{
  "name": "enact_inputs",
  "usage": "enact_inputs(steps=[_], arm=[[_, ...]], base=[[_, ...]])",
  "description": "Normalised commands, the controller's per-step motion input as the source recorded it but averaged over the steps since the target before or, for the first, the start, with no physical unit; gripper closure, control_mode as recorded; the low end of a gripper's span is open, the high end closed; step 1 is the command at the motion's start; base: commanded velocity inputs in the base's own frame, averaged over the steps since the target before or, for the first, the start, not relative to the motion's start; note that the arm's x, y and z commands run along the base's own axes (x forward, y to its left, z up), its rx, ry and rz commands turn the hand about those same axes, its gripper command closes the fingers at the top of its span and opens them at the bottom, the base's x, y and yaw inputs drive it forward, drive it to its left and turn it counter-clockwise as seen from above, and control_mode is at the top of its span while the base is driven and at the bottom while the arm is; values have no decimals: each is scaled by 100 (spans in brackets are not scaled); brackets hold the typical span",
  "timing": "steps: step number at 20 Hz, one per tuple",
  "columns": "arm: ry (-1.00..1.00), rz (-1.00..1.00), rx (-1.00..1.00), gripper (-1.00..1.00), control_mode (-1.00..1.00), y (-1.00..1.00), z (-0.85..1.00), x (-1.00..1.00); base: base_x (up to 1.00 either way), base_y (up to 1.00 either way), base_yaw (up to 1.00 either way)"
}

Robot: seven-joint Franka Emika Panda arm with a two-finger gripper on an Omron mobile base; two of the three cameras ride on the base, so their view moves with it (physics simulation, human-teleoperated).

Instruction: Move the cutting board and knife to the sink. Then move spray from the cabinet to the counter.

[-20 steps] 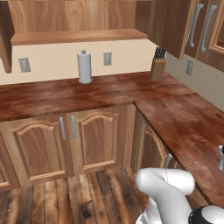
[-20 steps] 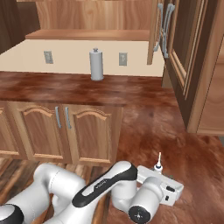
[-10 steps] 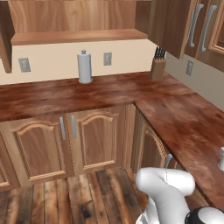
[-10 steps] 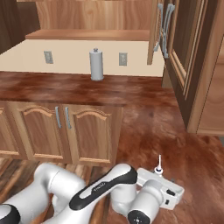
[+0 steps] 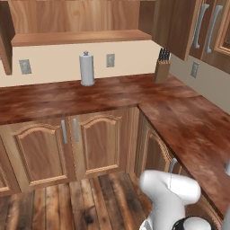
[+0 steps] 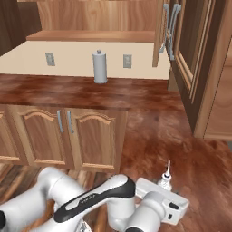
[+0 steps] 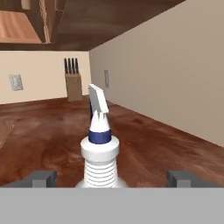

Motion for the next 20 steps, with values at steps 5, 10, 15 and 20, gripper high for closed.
enact_inputs(steps=[5,10,15,20], arm=[[0,3,-4,-100,-100,34,44,-40],[0,8,-4,-100,-100,27,71,-46],[8,7,-2,-100,-100,15,96,-23],[14,7,-2,-100,-100,21,88,-20]], base=[[0,0,0],[0,0,0],[0,0,0],[0,0,0]])
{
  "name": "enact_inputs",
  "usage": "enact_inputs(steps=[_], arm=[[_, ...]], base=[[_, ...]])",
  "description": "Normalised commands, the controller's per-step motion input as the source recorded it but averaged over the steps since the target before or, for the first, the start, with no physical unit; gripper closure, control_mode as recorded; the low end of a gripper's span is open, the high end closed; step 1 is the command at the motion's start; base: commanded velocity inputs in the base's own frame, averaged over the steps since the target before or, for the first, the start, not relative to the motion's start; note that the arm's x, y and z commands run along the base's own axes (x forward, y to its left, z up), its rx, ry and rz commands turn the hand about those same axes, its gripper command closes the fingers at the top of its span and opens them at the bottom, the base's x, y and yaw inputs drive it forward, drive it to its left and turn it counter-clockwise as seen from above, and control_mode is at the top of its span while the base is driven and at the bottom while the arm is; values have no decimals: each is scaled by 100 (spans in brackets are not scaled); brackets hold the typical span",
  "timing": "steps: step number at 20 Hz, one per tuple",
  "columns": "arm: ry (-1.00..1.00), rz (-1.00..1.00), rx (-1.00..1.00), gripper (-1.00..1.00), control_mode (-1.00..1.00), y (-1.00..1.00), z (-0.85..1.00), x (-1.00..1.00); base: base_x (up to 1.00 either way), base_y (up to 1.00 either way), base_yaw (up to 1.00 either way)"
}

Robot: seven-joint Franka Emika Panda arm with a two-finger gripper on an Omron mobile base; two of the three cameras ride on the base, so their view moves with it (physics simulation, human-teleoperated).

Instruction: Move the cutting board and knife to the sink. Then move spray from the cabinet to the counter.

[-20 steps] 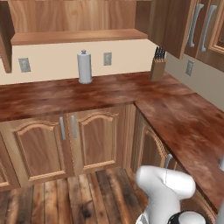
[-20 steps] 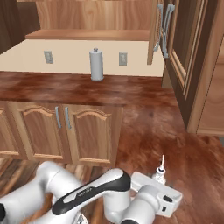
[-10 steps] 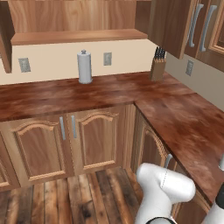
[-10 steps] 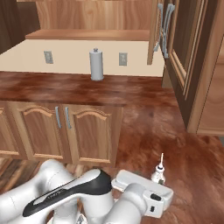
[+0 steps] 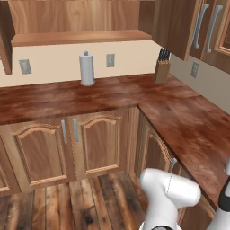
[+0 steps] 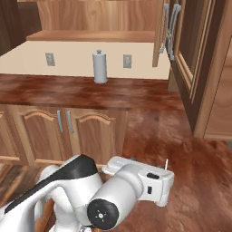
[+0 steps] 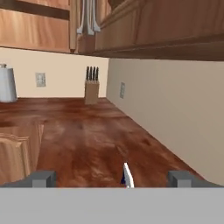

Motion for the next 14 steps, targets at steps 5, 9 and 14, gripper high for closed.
enact_inputs(steps=[5,9,14], arm=[[14,11,-3,-100,-100,43,58,-15],[11,13,-5,-100,-100,61,37,-16],[4,10,-7,-100,-100,80,14,-17]], base=[[0,0,0],[0,0,0],[0,0,0]])
